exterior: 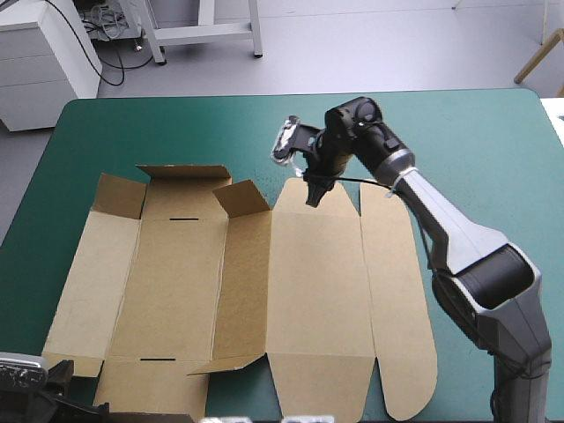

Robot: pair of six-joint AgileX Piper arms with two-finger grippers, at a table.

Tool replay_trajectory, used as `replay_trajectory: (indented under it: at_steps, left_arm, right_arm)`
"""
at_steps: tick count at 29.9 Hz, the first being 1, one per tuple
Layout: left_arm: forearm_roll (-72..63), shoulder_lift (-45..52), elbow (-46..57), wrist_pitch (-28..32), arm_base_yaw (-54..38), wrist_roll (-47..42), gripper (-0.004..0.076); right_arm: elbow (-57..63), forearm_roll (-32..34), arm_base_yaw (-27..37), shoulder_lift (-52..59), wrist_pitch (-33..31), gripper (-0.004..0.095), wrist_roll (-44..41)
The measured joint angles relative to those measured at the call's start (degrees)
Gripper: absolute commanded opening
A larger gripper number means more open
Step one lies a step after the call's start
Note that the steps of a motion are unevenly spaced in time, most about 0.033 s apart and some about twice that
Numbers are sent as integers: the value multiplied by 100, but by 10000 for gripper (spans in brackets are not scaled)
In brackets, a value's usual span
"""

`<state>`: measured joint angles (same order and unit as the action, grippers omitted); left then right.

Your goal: Fold the box

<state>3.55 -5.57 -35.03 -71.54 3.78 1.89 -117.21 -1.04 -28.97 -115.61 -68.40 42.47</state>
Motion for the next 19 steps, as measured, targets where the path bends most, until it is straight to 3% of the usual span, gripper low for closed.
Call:
replay_trajectory:
  at_steps: [10, 19]
  left_arm:
    - [0, 0, 0, 0, 0, 0, -10]
    - [0, 0, 0, 0, 0, 0, -10]
  right_arm:
    - [481, 40, 1559, 1281, -190, 292, -1715]
    - [2760, 47, 2989, 3341, -215, 211, -2541]
